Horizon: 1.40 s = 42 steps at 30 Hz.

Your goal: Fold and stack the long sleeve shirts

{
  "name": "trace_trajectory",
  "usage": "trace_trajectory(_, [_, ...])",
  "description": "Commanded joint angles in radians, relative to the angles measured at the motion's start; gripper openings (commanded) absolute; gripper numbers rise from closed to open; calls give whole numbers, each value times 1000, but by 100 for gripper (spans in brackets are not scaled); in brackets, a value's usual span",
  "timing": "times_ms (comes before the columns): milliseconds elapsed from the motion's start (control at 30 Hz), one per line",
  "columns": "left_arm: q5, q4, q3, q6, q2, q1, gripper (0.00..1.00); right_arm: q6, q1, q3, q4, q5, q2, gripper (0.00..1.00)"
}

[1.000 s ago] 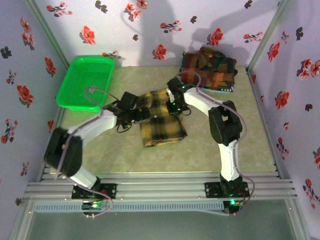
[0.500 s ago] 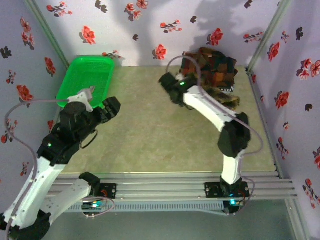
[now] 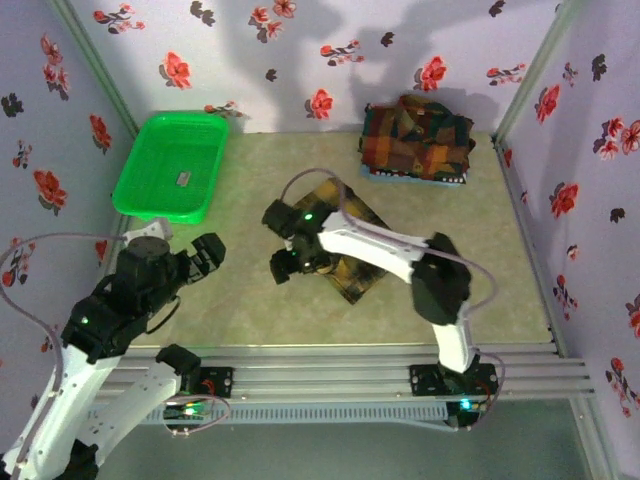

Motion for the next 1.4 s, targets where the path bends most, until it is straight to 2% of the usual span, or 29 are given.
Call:
trace_trajectory(0, [29, 87, -67, -70, 44, 5, 100, 54, -102, -2, -21, -61, -156, 81])
trace_trajectory(100, [134, 260, -162, -154, 151, -15, 100, -16, -277, -49, -62, -2, -243, 81])
trace_trajectory(167, [168, 420, -205, -213, 280, -75, 100, -100, -409, -79, -82, 47, -244, 80])
trace_trajectory(200, [179, 486, -207, -226, 341, -99, 100, -134, -457, -98, -82, 82, -232, 77])
trace_trajectory(233, [193, 559, -199, -242, 425, -124, 99, -162, -510, -115, -83, 106, -210, 70])
trace_trajectory(267, [205, 610, -181, -261, 519, -144, 92, -184, -563, -138, -68, 111, -186, 63])
trace_trajectory(333, [233, 718, -134, -283, 677, -171, 71, -196, -649, -222, 19, 75, -156, 47])
trace_trajectory(367, [243, 749, -106, -290, 747, -181, 67, -196, -685, -253, 70, 39, -148, 41])
trace_trajectory(433, [260, 773, -33, -300, 900, -194, 54, -199, -722, -320, 153, 17, -137, 34])
trace_trajectory(500, [271, 770, 24, -299, 1016, -194, 42, -204, -728, -348, 186, -16, -112, 32])
trace_trajectory(567, [273, 760, 86, -290, 1114, -190, 36, -196, -724, -387, 223, -59, -91, 30])
trace_trajectory(700, [285, 673, 212, -235, 1280, -152, 30, -105, -718, -506, 315, -123, -91, 27])
trace_trajectory(800, [289, 589, 299, -152, 1372, -110, 29, -21, -672, -599, 366, -182, -103, 26])
trace_trajectory(867, [286, 540, 352, -79, 1410, -79, 28, 90, -624, -685, 441, -242, -142, 25])
trace_trajectory(967, [279, 473, 446, 47, 1466, -37, 28, 315, -478, -797, 602, -331, -207, 24])
trace_trajectory(1067, [381, 485, 566, 192, 1548, -11, 29, 621, -276, -844, 879, -372, -218, 24])
trace_trajectory(1133, [461, 522, 634, 267, 1582, -18, 30, 784, -206, -817, 1033, -387, -185, 25])
trace_trajectory(1200, [534, 552, 678, 315, 1585, -20, 34, 917, -171, -779, 1176, -387, -170, 30])
trace_trajectory(1233, [535, 551, 687, 332, 1565, -18, 38, 958, -163, -752, 1208, -389, -174, 37])
trace_trajectory(1300, [537, 593, 655, 339, 1488, 2, 47, 1004, -164, -726, 1199, -398, -214, 43])
trace_trajectory(1367, [538, 630, 594, 319, 1370, 44, 66, 970, -179, -722, 1076, -384, -313, 53])
